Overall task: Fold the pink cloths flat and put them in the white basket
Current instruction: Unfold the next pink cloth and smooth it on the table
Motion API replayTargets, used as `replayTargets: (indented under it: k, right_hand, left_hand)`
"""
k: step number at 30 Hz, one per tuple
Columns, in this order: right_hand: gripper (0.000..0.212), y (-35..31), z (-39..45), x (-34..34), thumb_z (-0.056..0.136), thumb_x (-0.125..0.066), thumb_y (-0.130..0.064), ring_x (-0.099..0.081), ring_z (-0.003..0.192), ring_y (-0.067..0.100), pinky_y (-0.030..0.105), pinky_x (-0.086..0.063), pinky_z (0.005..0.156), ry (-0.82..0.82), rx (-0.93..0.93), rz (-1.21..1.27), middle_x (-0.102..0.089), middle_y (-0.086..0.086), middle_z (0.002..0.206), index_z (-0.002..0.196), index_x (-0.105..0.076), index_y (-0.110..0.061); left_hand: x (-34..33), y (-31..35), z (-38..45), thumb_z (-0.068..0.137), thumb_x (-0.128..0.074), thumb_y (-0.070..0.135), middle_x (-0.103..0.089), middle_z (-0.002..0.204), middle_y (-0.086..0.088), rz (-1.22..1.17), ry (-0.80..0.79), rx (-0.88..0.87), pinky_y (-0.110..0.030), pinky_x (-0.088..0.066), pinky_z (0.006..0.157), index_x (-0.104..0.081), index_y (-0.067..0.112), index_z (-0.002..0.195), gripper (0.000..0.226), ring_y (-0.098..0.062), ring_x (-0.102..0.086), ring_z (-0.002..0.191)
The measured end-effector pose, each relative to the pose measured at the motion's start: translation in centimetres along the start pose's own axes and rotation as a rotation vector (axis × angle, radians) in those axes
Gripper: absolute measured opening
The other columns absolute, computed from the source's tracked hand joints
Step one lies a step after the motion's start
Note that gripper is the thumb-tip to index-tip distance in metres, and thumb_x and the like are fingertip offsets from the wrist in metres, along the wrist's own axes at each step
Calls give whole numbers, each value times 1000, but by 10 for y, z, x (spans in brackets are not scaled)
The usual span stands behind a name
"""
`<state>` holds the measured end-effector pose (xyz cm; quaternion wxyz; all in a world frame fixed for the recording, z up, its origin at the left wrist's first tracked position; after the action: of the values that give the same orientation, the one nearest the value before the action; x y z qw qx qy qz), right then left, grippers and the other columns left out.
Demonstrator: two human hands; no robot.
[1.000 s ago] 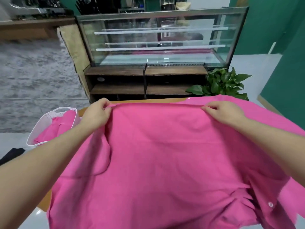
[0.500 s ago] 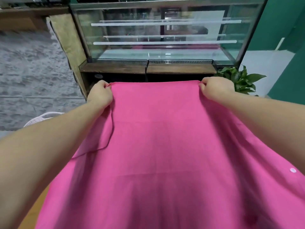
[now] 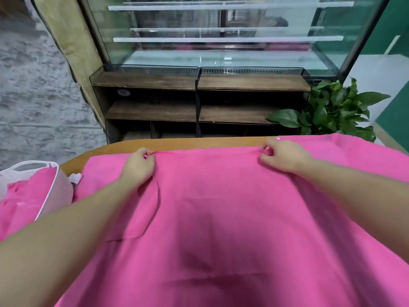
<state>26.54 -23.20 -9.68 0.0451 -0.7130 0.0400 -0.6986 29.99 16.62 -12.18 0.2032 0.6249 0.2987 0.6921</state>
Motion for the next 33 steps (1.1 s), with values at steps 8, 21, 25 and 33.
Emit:
replayTargets:
  k: [8,21,25,33]
  right_hand:
    - [25,-4,15,-19,102,-44,-37,-63,85,39,39,-45,68,155,41,-20,-66,14,90,108,-57,-18]
    - [27,-6,57,-41,103,-36,-43,-64,95,33,38,-47,73,73,-84,-79,-68,6,102,110,-54,-24]
    - [29,-6,60,-44,102,-35,-45,-63,92,32,36,-45,71,86,-90,-141,-68,7,99,111,-48,-20]
    - [29,-60,43,-34,86,-58,-33,-53,105,29,41,-40,84,316,192,-249,-61,5,111,112,-64,-21]
  left_hand:
    - [-6,-9,13,100,-44,24,-59,72,-3,-6,-22,96,-32,-41,63,-57,19,93,16,-24,-55,64]
    - [-16,-20,52,94,-61,25,-55,65,-4,-76,-39,294,-25,-35,53,-53,18,69,27,-21,-48,57]
    - [-16,-17,49,91,-59,22,-58,67,-5,-50,-60,290,-27,-39,56,-54,18,70,22,-23,-51,60]
    - [7,5,36,79,-53,10,-66,57,-4,261,-161,161,-33,-54,58,-61,14,83,9,-25,-66,54]
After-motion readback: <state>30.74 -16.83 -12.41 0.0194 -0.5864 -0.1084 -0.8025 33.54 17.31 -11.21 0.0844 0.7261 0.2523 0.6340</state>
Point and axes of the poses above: each hand's wrist, its own z-axis towards the middle knuckle, its own x-axis out of the back of the hand, y = z × x, the point moved 3 cm from there along z, towards the middle knuckle
